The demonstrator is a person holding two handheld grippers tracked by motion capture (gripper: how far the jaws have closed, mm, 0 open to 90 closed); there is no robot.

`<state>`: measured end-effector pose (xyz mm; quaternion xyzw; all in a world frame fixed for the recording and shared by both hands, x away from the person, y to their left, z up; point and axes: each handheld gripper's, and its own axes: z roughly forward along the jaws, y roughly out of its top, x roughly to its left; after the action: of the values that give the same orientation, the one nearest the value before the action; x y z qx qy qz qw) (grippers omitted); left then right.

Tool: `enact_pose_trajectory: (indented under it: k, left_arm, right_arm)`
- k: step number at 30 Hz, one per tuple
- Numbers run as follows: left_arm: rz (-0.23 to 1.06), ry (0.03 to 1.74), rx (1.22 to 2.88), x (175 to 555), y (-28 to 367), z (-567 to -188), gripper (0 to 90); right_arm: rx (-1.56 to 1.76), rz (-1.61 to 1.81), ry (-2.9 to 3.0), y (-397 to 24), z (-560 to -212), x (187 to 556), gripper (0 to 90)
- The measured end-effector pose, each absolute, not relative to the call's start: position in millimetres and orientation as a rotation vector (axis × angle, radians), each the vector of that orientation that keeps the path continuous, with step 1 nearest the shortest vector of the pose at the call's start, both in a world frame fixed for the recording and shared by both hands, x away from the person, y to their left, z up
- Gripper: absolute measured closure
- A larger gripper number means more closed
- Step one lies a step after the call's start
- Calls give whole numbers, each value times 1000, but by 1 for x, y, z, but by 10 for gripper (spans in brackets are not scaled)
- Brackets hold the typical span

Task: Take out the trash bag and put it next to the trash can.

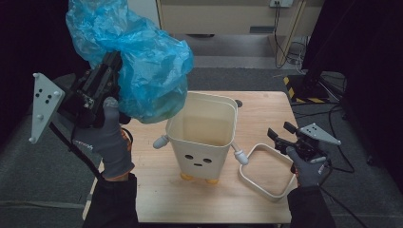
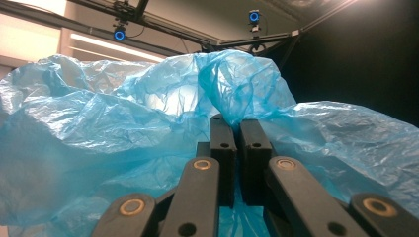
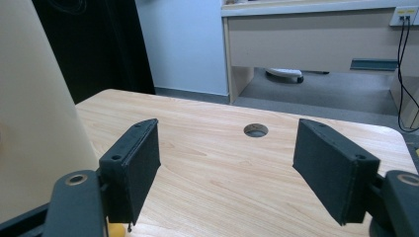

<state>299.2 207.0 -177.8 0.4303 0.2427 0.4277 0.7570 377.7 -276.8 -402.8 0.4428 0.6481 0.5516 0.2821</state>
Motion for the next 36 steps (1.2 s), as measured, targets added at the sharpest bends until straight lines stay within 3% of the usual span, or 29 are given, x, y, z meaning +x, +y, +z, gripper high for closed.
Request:
enact_pose_trajectory:
  k: [36]
  left_arm:
    - [987,756,1004,331,252,-224,863]
  right_arm:
    - [1203,1458,1746,-280,-408,379,257]
